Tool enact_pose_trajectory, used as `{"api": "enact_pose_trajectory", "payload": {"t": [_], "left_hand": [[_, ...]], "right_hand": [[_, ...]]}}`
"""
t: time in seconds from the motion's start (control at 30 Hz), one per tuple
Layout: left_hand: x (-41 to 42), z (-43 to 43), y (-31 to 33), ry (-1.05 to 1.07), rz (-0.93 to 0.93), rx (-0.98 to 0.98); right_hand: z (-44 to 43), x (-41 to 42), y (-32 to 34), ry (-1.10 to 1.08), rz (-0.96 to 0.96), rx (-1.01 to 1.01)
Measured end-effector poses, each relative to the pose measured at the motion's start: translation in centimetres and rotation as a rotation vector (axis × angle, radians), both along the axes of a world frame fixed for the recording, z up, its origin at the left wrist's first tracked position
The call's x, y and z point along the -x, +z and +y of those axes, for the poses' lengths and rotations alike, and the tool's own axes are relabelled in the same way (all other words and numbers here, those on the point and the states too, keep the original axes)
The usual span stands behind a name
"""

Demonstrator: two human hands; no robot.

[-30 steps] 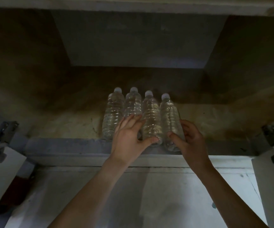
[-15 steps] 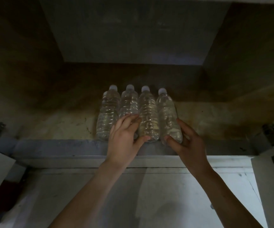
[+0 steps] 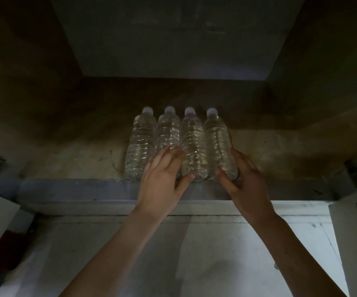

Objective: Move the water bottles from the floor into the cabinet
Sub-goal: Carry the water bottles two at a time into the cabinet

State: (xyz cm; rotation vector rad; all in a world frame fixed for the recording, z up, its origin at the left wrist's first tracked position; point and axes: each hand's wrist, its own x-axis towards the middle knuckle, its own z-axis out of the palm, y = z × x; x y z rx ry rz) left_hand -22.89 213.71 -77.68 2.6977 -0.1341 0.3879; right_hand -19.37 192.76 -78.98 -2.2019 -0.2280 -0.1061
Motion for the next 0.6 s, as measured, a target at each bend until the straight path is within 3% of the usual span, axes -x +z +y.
{"api": "enact_pose_trajectory", "payload": {"t": [0.17,0.33,0.6], "left_hand": [[4.2,0.0,2.8,-0.023,0.075,0.001],[10.4,0.3,9.6,-0.051,0.203,-0.013],[18.1,-2.0,33.9,-0.109,0.361,-0.059]], "right_hand": [[0.1,4.9,3.0,-0.069,-0.015,0.278],[0.5,10.7,9.9,-0.097,0.115,0.326],[-1.3,18.2,34.6,-0.087,0.246,0.403]]}}
